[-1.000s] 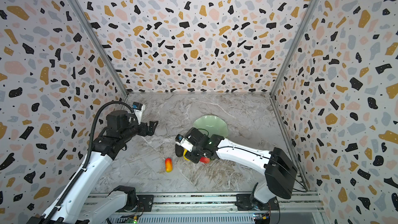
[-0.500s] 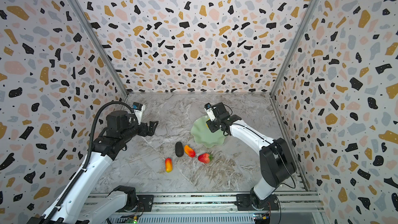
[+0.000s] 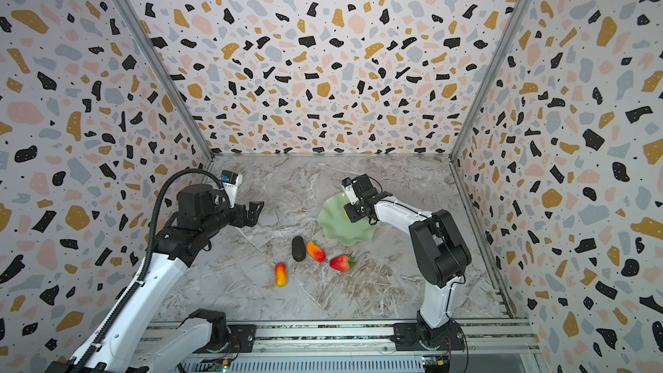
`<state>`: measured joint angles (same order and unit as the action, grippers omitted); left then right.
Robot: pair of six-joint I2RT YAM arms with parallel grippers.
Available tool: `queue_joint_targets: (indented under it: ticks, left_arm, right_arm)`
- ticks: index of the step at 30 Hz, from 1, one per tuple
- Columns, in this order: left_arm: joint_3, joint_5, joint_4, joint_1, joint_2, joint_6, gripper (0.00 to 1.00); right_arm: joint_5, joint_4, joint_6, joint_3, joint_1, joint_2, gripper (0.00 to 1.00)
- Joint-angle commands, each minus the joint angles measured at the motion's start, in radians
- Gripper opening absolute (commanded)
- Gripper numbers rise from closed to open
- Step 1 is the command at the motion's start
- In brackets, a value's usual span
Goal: Place and organize the fake fruits in the fruit bowl
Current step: 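Carry the yellow apple into the green bowl and open the right gripper, then move the right gripper to the dark avocado and grasp it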
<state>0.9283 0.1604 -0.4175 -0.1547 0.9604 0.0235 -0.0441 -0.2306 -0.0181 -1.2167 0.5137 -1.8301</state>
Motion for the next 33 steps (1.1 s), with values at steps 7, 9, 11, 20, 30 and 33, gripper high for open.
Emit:
queue_joint_targets:
  ticks: [7,9,11,20,30,33]
  left_arm:
    - [-0.011,0.015,0.031,0.012,-0.011,0.008,1.00]
    - [-0.011,0.017,0.032,0.014,-0.009,0.008,0.99]
    - [-0.011,0.019,0.032,0.014,-0.007,0.007,1.00]
    - [-0.008,0.021,0.032,0.021,-0.002,0.006,1.00]
    - [-0.011,0.021,0.033,0.024,-0.006,0.006,1.00]
    - [-0.011,0.021,0.035,0.024,-0.010,0.006,1.00]
  right_arm:
    - [-0.012,0.019,0.017,-0.036,0.000,0.000,0.46]
    - [-0.010,0.008,0.012,-0.041,0.001,0.010,0.57]
    - [-0.002,-0.002,0.006,-0.047,0.003,0.028,0.69]
    - [0.063,-0.116,-0.080,-0.125,0.104,0.167,0.95]
    - [0.037,-0.220,-0.042,-0.238,0.442,0.061,0.99]
    - [0.083,-0.242,-0.018,-0.286,0.508,-0.011,0.99]
